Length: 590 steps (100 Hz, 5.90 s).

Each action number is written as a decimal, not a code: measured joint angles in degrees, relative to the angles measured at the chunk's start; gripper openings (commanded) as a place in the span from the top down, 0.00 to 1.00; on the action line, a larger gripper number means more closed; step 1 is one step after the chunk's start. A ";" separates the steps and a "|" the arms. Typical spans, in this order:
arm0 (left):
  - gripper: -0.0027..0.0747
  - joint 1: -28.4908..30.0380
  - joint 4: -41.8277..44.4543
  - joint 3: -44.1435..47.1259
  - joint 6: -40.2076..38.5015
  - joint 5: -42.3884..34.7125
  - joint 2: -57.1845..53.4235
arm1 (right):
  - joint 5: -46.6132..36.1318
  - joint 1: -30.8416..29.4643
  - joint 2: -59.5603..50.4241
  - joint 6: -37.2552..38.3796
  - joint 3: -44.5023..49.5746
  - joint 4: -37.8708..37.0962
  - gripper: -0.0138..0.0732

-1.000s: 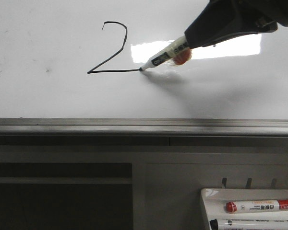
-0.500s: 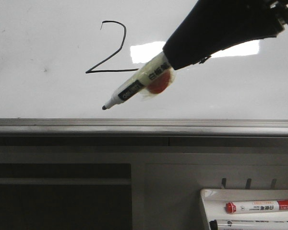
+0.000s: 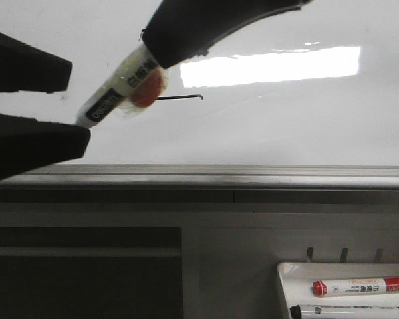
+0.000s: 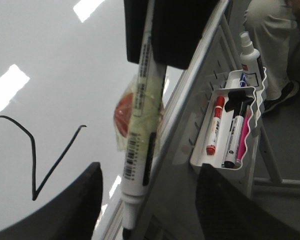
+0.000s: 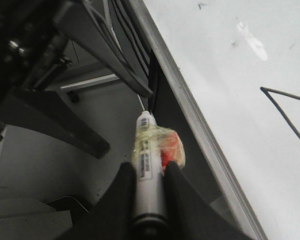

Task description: Write number 2 on whiteboard

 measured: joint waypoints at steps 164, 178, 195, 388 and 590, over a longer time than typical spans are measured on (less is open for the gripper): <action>0.99 0.21 -63.47 -0.47 0.06 8.22 10.38 | -27.53 1.67 -7.69 0.00 -0.60 -0.19 0.30; 0.99 0.21 -65.08 -0.47 -3.16 7.03 12.90 | -26.31 1.67 -7.91 -0.11 -0.60 -0.19 0.30; 0.99 0.21 -64.63 -0.47 -5.82 1.51 14.84 | -24.93 1.67 -7.91 -0.11 -0.60 -0.19 0.30; 0.51 0.21 -54.46 5.27 -13.47 -14.60 17.21 | -24.02 1.67 -10.25 -0.11 -0.60 -0.19 0.30; 0.99 0.21 -28.17 -7.61 -10.11 13.82 -5.86 | -17.89 1.67 -66.50 0.69 41.46 -0.19 0.91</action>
